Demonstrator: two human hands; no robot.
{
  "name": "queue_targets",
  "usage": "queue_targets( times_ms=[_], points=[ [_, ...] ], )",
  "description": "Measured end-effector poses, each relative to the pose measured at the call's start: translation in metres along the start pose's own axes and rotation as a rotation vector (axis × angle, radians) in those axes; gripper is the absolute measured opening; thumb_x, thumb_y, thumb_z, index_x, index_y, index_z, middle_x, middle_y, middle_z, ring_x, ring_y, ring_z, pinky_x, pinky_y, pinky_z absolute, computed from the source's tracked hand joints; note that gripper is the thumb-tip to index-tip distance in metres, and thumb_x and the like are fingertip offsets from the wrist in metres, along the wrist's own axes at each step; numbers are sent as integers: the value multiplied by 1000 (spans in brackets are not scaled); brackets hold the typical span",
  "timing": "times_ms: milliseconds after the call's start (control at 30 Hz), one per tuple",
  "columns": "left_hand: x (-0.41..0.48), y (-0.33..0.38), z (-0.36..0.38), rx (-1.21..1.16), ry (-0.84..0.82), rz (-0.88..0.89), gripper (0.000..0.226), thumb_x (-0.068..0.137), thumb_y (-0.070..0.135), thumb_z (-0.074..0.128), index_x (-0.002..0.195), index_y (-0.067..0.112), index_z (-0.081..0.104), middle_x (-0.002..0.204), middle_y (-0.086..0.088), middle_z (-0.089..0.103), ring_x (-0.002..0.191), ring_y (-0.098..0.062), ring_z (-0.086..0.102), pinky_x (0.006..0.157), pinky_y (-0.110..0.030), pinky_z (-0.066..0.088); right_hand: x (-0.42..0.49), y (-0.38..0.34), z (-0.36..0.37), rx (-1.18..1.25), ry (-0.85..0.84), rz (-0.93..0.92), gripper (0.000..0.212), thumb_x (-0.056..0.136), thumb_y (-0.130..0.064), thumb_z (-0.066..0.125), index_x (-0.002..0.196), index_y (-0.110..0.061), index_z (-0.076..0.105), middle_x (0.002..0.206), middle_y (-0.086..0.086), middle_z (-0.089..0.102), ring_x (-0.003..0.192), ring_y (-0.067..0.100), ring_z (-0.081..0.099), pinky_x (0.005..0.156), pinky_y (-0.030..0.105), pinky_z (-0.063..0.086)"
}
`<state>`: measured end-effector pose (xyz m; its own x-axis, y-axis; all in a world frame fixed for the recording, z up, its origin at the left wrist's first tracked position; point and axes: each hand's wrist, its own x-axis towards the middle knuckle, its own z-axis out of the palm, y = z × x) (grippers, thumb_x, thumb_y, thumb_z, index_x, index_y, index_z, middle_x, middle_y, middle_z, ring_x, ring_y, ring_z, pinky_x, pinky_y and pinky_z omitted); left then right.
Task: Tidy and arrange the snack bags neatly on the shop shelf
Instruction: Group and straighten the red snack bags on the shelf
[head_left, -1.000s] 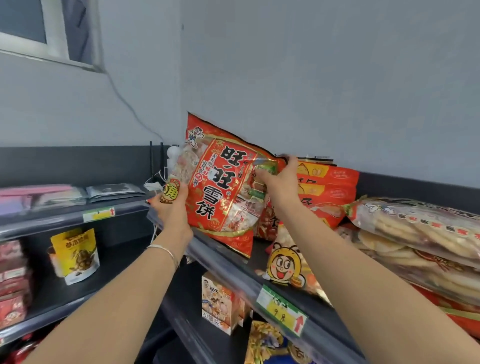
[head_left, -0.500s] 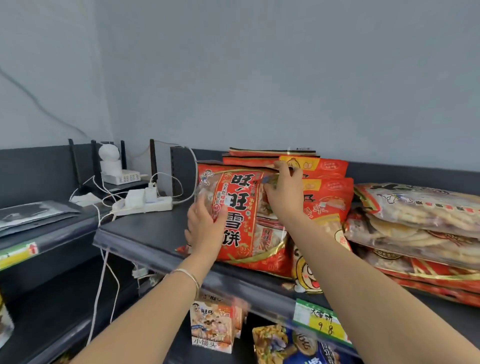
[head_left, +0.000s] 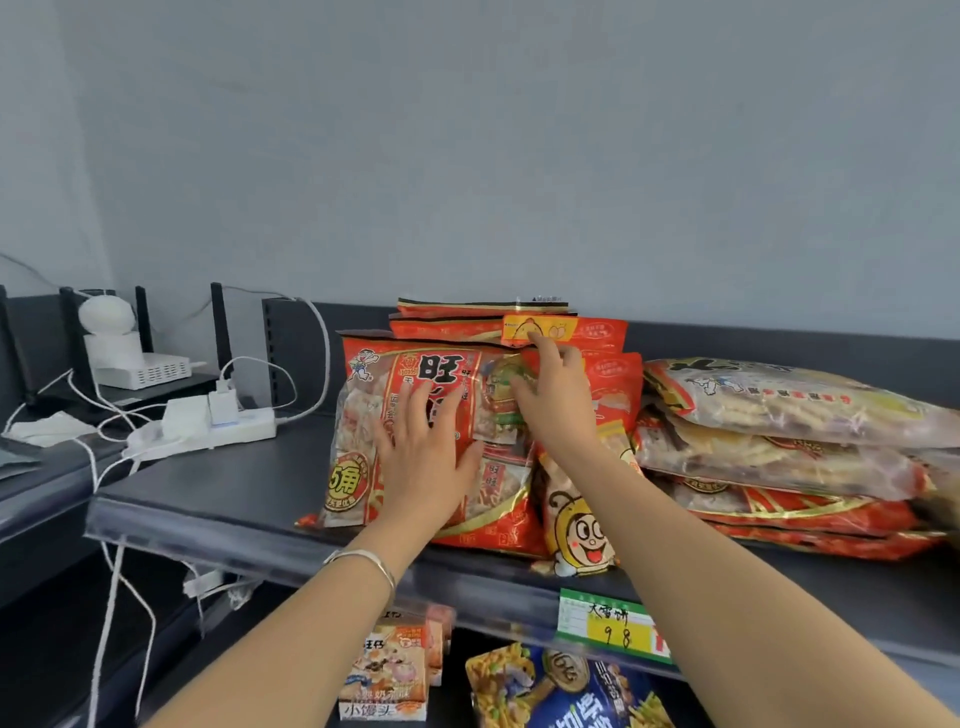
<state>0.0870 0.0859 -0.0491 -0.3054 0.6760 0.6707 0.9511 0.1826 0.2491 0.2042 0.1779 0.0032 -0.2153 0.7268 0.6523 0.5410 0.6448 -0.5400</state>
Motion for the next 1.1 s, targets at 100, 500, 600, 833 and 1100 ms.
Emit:
queue_targets(
  times_ms=[100,500,600,833,1100],
  points=[
    [3,25,2,-109,79,210,56,92,33,55,143,22,34,153,-7,22,145,-26,11,115,-39,0,-8,9,-14,-65,68,29,54,95,-27,52,145,-23,33,140,11,40,124,31,45,95,42,47],
    [3,82,26,-73,-237,127,70,94,48,43,150,20,14,157,0,19,146,-20,1,117,-42,-1,-19,45,-66,-242,-252,180,58,94,-32,55,141,-8,30,116,12,59,94,28,64,64,32,49],
    [2,87,24,-195,-250,60,71,93,44,50,150,17,17,157,-1,19,146,-21,3,117,-40,2,-20,45,-72,-237,-335,196,73,92,-35,55,148,-9,17,116,10,63,96,26,64,72,35,53],
    [-7,75,18,-43,-148,-77,68,87,63,46,145,36,25,159,4,3,145,-25,-2,114,-52,5,-18,49,-68,-255,-430,228,93,89,-47,57,152,-19,-6,111,6,62,85,21,66,78,40,57],
    [8,79,13,-9,-84,-71,57,89,45,54,141,37,33,152,4,23,143,-20,11,114,-48,11,-9,33,-68,-278,-470,61,67,94,-27,54,149,-12,18,147,22,24,127,41,39,96,42,43]
  ],
)
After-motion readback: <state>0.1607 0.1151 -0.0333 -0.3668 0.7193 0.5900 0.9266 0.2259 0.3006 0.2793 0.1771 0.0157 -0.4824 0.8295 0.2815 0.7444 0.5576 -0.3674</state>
